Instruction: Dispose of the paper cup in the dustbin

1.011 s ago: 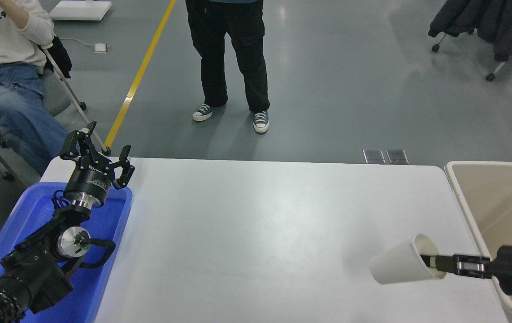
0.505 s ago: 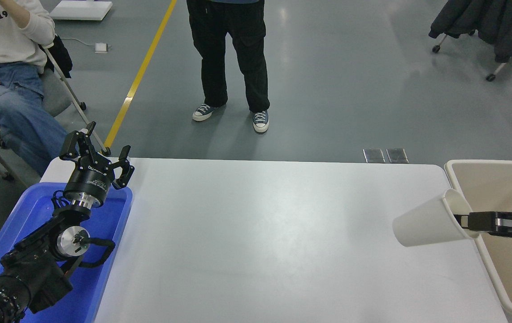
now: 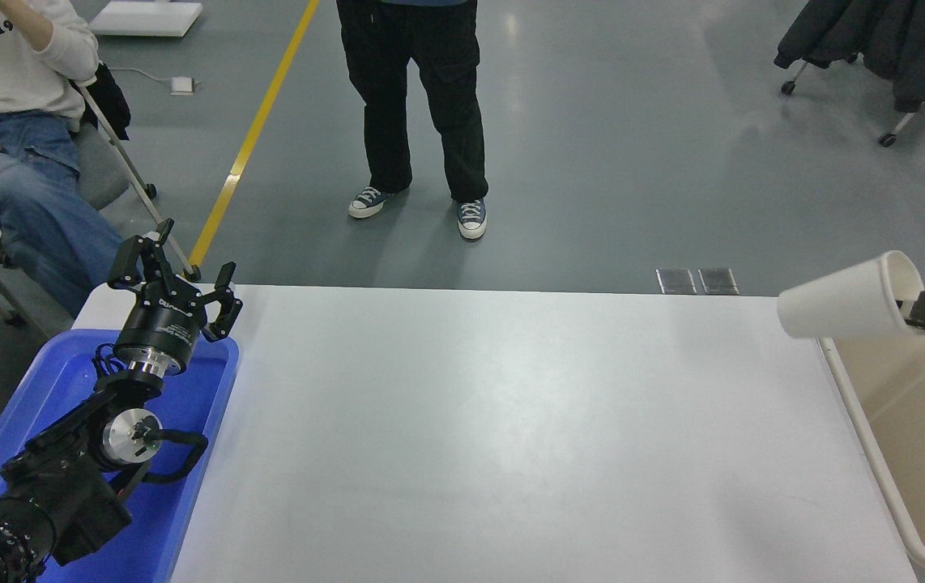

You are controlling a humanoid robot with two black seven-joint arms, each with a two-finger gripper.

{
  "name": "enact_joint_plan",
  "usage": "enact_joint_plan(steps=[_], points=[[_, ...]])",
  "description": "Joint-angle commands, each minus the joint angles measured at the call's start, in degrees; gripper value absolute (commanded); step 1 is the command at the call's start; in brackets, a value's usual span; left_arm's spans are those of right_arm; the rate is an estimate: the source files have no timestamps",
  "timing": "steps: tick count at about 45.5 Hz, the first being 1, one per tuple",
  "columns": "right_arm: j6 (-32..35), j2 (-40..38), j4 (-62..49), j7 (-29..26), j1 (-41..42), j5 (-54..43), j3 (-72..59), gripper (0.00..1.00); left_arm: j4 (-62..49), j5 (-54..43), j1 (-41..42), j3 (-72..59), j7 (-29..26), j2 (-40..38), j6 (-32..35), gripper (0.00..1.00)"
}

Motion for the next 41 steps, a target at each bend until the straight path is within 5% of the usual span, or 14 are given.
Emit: enact_joint_plan(steps=[1, 16, 27, 41], points=[[1.0, 8.0, -23.4, 0.0, -0.4, 10.8, -1.7, 0.00, 0.0, 0.0, 0.0, 0.0, 0.0, 0.0, 0.0, 1.00], [6.6, 27.3, -60.8, -0.4, -2.5, 18.1, -1.7, 0.00, 0.0, 0.0, 0.0, 0.0, 0.0, 0.0, 0.0, 1.00], [3.0, 34.5, -66.7, -4.5, -10.3, 31.4, -1.0, 0.00, 0.0, 0.0, 0.0, 0.0, 0.0, -0.1, 0.0, 1.00], [-9.9, 41.8, -66.8, -19.6, -16.2, 54.7, -0.1, 0.00, 0.0, 0.0, 0.0, 0.0, 0.0, 0.0, 0.0, 1.00]])
